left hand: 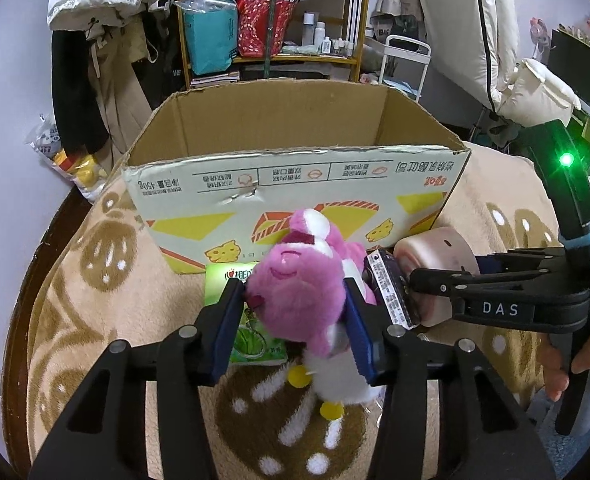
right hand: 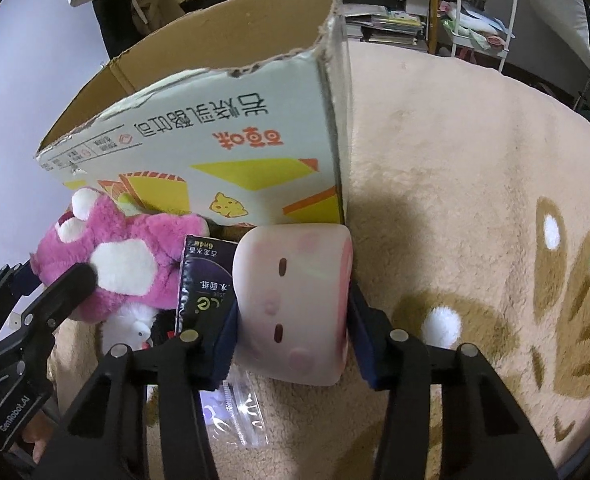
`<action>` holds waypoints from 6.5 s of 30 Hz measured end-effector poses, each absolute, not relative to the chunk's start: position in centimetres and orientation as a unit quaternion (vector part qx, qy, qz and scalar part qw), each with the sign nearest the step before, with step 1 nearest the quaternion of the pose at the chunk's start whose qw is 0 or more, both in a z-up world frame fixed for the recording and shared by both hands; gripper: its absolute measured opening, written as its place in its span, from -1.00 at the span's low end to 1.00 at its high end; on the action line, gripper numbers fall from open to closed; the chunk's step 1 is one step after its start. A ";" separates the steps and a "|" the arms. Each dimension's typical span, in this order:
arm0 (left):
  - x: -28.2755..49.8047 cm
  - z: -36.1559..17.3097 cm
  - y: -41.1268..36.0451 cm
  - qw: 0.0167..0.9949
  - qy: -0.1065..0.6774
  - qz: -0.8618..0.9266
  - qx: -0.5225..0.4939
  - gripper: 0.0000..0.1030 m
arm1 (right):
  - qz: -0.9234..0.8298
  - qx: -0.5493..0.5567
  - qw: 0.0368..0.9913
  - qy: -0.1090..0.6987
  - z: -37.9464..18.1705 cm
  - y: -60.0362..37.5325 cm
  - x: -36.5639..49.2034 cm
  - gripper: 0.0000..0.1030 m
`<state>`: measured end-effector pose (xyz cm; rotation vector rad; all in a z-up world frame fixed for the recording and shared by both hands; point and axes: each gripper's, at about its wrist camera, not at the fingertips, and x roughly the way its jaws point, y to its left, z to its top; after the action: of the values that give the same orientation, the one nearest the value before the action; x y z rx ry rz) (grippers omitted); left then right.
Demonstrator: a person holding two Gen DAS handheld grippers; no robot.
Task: Organize soft objects
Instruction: 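Close right gripper around the pink roll plush, then lift both held pink plushes and carry them over the box, then open both grippers to drop the pink plushes into the box, then withdraw both grippers and lower them toward the tissue packs beside the box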
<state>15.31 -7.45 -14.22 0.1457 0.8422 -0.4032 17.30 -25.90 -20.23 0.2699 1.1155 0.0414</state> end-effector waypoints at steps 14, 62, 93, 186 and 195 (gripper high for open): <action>14.5 -13.4 -7.1 0.898 0.394 -0.182 0.076 -0.07 | 0.013 0.152 0.847 0.509 -19.0 -27.3 16.7 -0.10; 6.9 -2.8 -3.2 0.966 0.225 -0.118 0.056 -0.06 | 0.010 0.127 0.952 0.277 -5.4 -26.8 8.7 -0.16; 15.4 1.5 -4.2 0.979 0.164 -0.112 0.053 -0.05 | 0.036 0.068 0.972 0.221 -0.5 -25.2 17.3 -0.14; 11.8 -4.9 -2.9 0.946 0.303 -0.080 0.084 0.77 | 0.034 0.094 0.936 0.337 -7.4 -25.7 13.7 0.95; 10.2 -5.2 -2.3 0.940 0.321 -0.074 0.091 0.78 | 0.029 0.092 0.935 0.342 -7.5 -25.2 11.4 0.95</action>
<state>10.19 -2.33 -5.15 0.1861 0.6551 -0.1520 11.35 -25.18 -7.50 0.1873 0.7002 0.0588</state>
